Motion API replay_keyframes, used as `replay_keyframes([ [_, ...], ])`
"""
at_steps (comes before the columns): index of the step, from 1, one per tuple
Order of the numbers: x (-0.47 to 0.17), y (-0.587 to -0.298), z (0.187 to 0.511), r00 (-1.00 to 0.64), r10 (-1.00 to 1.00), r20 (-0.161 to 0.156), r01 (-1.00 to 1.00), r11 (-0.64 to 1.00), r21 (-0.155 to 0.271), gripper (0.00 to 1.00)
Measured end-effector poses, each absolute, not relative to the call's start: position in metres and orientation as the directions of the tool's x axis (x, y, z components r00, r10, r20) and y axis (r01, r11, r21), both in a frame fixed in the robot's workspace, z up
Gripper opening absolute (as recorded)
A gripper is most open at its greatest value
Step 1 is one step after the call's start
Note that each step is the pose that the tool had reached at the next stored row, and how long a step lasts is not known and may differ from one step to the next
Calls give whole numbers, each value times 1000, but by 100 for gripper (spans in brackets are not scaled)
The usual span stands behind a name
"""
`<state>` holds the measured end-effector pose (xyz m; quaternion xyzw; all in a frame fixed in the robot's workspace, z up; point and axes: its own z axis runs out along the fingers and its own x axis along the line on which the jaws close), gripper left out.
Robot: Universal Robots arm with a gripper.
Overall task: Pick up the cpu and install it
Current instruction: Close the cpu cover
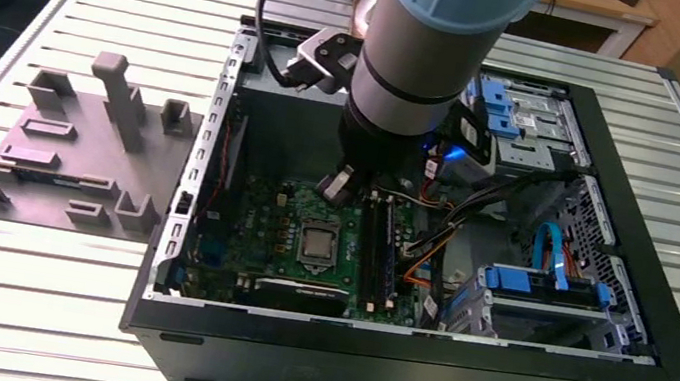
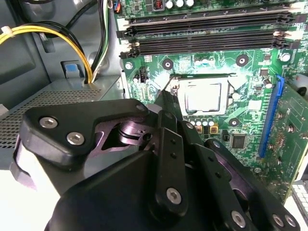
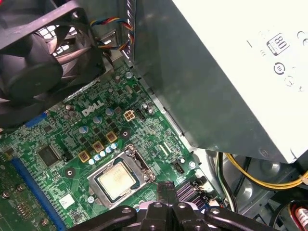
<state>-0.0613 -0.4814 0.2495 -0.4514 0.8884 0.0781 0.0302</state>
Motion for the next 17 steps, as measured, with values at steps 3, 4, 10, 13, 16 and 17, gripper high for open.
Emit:
replay_keyframes([
  [3,-61,-482,250,-591,-797,-124,-807,580,111,10],
  [4,-61,-484,250,-591,-797,-124,-807,580,111,10],
  [10,-67,-492,249,-589,-798,-126,-808,579,109,10],
  [13,-71,-494,249,-588,-799,-127,-809,578,108,10],
  [16,-72,-497,249,-588,-799,-127,-809,578,107,10],
  [17,-72,-499,249,-588,-799,-127,-809,578,107,10],
])
